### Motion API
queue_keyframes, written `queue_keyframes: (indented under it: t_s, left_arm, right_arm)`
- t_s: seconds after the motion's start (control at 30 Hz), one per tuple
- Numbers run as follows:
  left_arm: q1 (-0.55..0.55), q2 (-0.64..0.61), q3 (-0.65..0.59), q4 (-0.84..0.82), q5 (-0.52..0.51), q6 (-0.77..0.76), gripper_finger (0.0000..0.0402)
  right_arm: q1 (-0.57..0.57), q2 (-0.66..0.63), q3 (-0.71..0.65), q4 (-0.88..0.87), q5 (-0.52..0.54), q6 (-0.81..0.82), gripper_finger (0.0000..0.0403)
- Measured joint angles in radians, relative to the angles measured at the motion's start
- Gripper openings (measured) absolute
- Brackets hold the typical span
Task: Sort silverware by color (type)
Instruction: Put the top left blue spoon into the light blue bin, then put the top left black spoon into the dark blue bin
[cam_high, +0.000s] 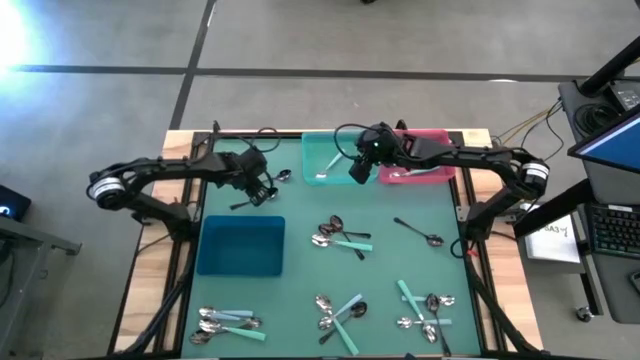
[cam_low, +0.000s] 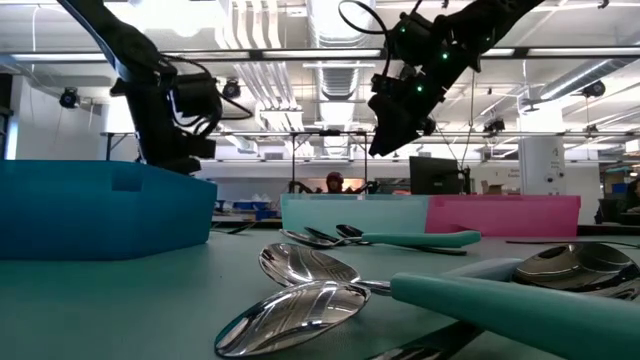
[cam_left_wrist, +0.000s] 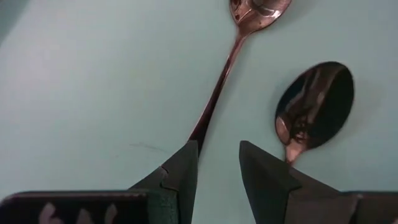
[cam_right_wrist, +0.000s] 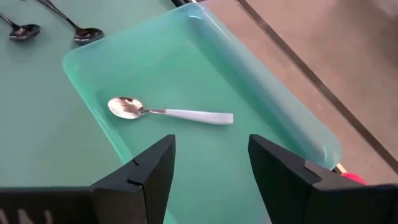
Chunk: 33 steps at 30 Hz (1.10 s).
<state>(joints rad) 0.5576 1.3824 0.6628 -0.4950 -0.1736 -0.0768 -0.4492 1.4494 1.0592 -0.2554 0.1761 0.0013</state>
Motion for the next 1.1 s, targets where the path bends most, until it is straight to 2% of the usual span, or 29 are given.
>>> queue_keyframes:
  t_s: [0.37, 0.57, 0.7, 0.87, 1.1]
  left_arm:
    - [0.040, 0.206, 0.095, 0.042, -0.028, 0.092, 0.0103]
    - [0.058, 0.284, 0.121, 0.025, 0.019, 0.139, 0.0101]
    - [0.059, 0.294, 0.122, 0.021, 0.031, 0.139, 0.0080]
    - [0.060, 0.283, 0.118, 0.020, 0.072, 0.115, 0.0014]
    - [0.061, 0.245, 0.109, 0.022, 0.076, 0.060, 0.0004]
  right_arm:
    - [0.000, 0.006, -0.001, -0.010, 0.000, 0.000, 0.0196]
    - [0.000, 0.006, -0.001, -0.062, 0.001, -0.001, 0.0196]
    - [0.000, 0.006, -0.001, -0.070, 0.001, -0.001, 0.0196]
    - [0.000, 0.006, -0.001, -0.076, 0.000, -0.001, 0.0195]
    - [0.000, 0.006, -0.001, -0.136, 0.001, -0.001, 0.0194]
